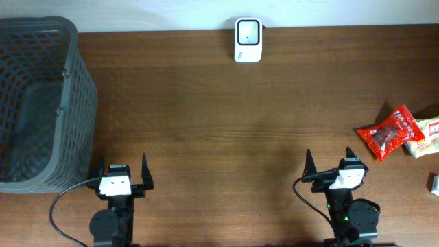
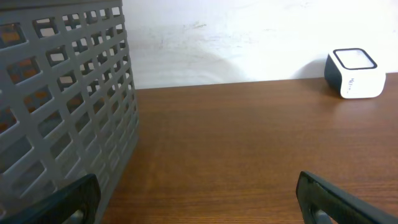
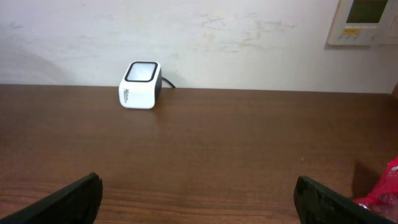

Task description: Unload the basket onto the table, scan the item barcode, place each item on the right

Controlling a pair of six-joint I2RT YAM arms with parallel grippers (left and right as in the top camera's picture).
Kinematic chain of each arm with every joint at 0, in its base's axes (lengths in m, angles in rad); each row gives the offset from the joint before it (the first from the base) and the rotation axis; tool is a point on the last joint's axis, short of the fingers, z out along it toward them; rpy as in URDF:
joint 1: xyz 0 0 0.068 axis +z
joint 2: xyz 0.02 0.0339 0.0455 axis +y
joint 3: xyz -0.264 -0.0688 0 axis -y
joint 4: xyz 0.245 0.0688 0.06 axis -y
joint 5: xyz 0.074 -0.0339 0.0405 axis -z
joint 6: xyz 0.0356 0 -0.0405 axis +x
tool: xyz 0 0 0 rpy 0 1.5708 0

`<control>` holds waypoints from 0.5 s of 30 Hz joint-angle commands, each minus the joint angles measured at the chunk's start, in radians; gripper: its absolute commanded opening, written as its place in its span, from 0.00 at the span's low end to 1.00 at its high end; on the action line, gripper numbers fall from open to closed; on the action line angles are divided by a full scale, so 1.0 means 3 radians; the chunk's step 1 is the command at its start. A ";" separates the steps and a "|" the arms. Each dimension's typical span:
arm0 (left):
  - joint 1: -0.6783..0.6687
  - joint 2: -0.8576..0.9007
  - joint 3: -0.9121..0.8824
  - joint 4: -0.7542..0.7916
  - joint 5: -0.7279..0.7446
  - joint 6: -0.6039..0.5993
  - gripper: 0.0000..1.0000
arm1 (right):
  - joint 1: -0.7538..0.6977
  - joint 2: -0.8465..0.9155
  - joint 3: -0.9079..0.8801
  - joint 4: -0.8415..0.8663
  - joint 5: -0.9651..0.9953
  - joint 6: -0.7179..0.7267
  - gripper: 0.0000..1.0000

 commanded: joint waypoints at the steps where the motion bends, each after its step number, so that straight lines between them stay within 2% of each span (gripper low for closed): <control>1: 0.0022 -0.0032 -0.0008 -0.0031 0.0058 -0.0178 0.99 | -0.0022 -0.0023 -0.0017 -0.0027 0.0015 0.0003 0.98; 4: 0.0022 -0.0032 -0.0008 -0.0032 0.0039 -0.0301 0.99 | -0.0022 -0.0023 -0.0017 -0.0027 0.0015 0.0003 0.99; 15: 0.0022 -0.0032 -0.0008 -0.0032 0.0039 -0.0308 0.99 | -0.0022 -0.0023 -0.0017 -0.0027 0.0015 0.0003 0.98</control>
